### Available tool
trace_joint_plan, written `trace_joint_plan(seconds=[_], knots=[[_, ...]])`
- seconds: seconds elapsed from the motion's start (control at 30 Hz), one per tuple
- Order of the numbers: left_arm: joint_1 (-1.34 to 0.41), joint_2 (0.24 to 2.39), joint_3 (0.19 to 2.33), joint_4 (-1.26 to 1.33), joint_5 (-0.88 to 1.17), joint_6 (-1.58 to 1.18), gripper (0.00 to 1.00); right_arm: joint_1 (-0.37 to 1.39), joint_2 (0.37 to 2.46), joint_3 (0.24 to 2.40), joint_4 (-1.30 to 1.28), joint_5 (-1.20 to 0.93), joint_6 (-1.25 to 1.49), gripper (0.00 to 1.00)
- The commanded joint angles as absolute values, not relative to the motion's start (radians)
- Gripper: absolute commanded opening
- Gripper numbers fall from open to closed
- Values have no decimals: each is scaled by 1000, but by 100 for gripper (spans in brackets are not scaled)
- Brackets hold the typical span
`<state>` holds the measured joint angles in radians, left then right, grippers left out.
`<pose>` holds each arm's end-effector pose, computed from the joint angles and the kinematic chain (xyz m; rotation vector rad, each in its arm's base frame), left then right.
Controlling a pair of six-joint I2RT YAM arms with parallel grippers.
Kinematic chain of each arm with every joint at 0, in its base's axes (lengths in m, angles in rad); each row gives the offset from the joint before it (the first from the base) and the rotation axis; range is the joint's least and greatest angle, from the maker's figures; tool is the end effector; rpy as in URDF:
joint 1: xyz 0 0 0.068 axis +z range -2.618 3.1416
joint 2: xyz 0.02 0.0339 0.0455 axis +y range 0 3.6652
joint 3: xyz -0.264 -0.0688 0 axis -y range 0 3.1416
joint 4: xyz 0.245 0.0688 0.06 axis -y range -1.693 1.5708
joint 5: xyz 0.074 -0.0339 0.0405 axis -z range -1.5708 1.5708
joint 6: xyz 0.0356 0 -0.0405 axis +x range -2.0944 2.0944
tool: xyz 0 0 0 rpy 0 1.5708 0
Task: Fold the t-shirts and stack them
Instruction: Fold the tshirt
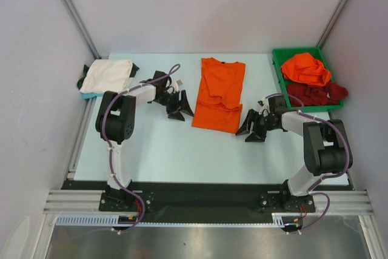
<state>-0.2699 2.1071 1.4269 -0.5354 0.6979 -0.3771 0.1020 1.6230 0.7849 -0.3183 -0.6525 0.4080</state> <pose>0.3971 -0.1336 0.1380 0.0328 2.8219 -1.1321 0.2798 0.0504 0.1415 0.2238 2.7230 1.0368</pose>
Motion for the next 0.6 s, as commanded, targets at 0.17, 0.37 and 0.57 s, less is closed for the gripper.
trace_joint_plan(seconds=[0.17,0.37,0.57], knots=[[-304,2097,1362,-511,769,-400,60,140,1690,828,-172,-669,497,63],[-347,2131,1387,-492,782,-420,57,133,1750,867,-172,-666,502,59],[-354,2161,1416,-491,764,-423,55,127,1784,873,-140,-679,532,51]])
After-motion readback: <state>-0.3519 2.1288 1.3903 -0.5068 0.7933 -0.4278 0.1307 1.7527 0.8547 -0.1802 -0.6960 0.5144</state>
